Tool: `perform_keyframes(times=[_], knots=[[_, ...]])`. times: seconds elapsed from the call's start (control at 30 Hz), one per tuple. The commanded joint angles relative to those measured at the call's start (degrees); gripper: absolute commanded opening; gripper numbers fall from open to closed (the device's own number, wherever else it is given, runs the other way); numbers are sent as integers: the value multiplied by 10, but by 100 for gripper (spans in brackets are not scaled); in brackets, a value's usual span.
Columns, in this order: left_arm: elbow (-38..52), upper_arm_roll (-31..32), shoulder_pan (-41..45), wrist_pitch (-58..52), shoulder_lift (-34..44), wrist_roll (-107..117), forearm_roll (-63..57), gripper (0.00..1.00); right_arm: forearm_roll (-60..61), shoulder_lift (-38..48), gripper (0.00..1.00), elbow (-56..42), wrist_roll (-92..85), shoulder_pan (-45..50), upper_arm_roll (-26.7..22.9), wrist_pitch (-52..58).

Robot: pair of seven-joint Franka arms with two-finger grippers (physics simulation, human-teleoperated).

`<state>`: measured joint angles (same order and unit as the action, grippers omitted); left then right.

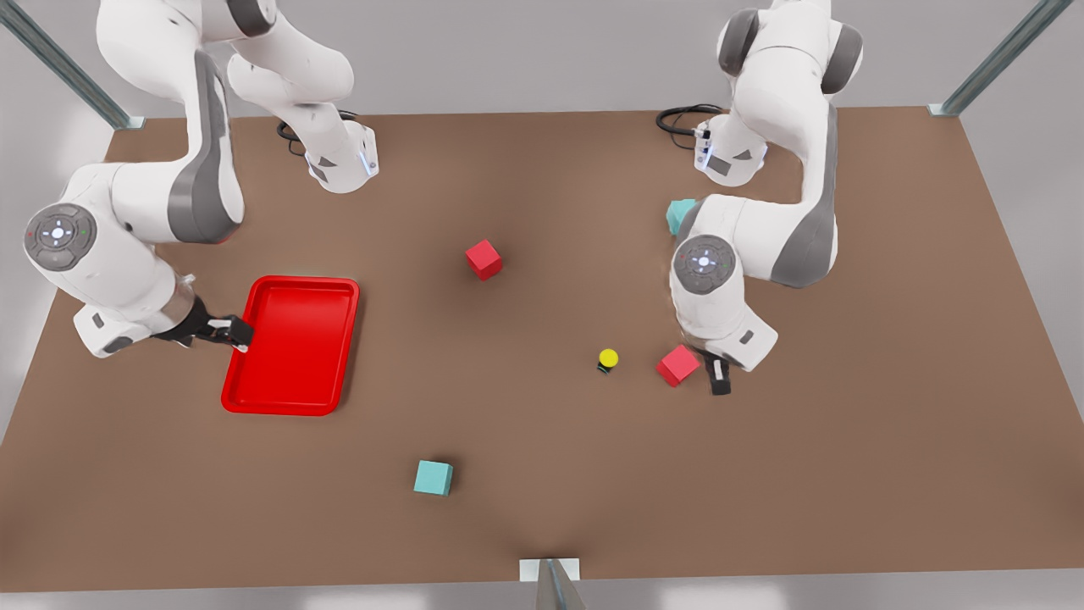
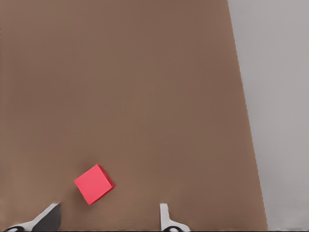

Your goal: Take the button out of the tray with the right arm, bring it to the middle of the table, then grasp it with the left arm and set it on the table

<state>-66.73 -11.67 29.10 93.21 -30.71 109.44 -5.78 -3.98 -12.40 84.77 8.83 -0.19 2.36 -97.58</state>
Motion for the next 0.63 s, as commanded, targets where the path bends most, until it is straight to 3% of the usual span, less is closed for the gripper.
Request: perform_keyframes(times=[0.0, 0.07, 0.1, 0.13, 0.17, 0.2, 0.37, 0.6], knots=[[2, 0, -99, -41, 5, -1051, 226, 100, 13, 2, 100, 5, -53, 2, -2, -6], [10, -22, -113, -113, 28, -1150, 210, 100, 13, 1, 100, -2, -76, 8, 1, -3], [-16, -12, -121, -106, 81, -1234, 179, 100, 13, 0, 100, -7, -79, 9, 2, 1], [-177, 18, -135, -33, 207, -1242, 160, 100, 13, -5, 100, -15, -77, 10, 3, 1], [-416, 68, -141, 176, 345, -1244, 72, 100, 14, -6, 100, -15, -76, 10, 3, 1], [-372, 68, -141, 130, 327, -1245, 67, 100, 14, -7, 100, -15, -73, 11, 6, -5], [-251, 65, -142, 116, 209, -1224, 75, 100, 16, -7, 100, -15, -70, 18, 8, -7], [-251, 61, -142, 102, 209, -1219, 79, 100, 14, -11, 100, -14, -70, 17, 8, -16]])
